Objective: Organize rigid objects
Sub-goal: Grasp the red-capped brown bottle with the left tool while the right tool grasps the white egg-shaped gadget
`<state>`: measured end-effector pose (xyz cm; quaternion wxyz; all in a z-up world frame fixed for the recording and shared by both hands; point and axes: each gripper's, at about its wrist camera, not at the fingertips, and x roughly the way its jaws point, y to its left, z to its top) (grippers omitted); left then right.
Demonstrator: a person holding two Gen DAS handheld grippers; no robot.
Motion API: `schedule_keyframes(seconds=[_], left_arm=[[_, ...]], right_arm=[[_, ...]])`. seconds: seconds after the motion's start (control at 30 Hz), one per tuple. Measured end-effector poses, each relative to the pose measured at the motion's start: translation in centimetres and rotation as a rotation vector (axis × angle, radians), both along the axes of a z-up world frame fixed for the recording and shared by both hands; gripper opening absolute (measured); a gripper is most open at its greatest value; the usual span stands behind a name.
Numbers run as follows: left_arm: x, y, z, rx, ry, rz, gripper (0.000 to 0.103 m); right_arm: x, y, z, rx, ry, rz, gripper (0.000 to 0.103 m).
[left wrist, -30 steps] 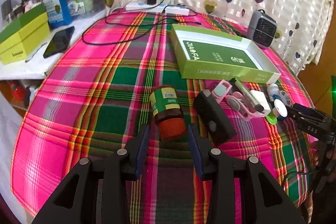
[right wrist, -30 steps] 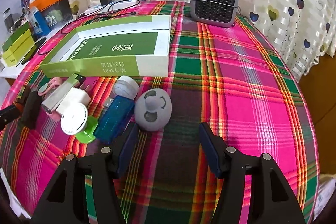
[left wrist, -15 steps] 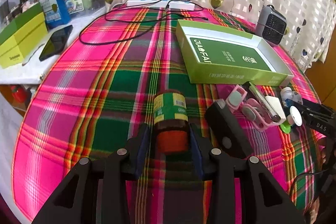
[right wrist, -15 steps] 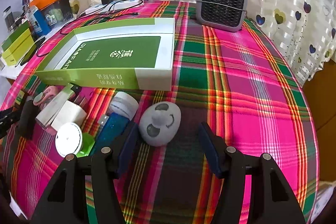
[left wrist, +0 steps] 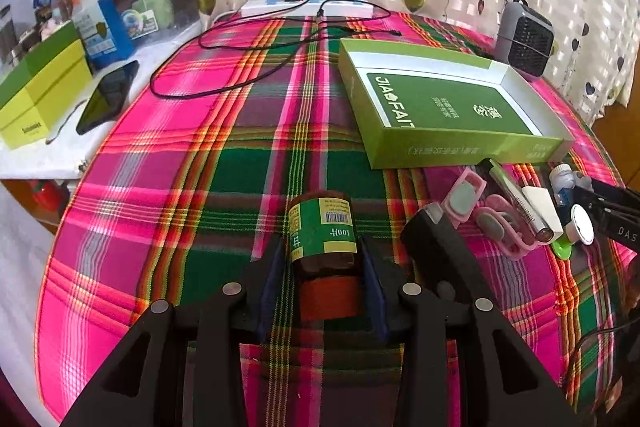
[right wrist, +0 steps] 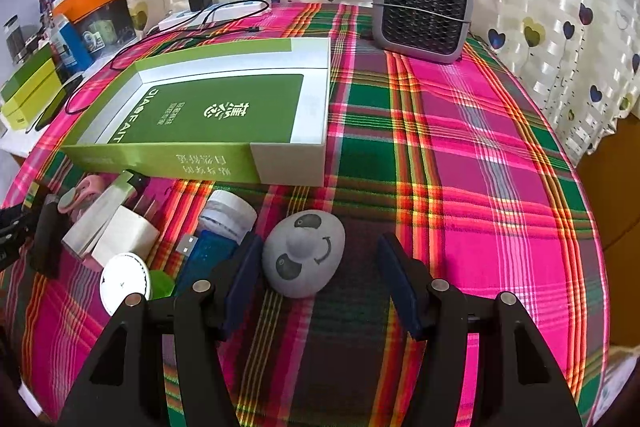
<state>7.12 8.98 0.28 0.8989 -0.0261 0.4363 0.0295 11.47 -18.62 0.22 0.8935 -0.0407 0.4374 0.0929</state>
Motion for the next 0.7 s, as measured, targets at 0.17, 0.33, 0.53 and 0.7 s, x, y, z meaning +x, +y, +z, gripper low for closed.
schedule_keyframes(seconds=[0.17, 0.33, 0.53, 0.7], left_arm=[[-0.01, 0.22, 0.00, -0.032, -0.002, 0.010, 0.036], [0.00, 0.36, 0.07, -0.025, 0.001, 0.023, 0.032], [-0.01, 0.54, 0.09, -0.025, 0.005, 0.019, 0.031], [-0.02, 0.49, 0.08, -0.031, 0.008, 0.018, 0.031]], right_arm=[[-0.02, 0.00, 0.00, 0.001, 0.000, 0.000, 0.060], [-0.01, 0.00, 0.09, -0.005, -0.005, -0.002, 0.051], [-0.19, 0.09, 0.06, -0.001, -0.009, -0.001, 0.041], [-0.33, 0.03, 0.12, -0.004, -0.007, -0.008, 0.033]])
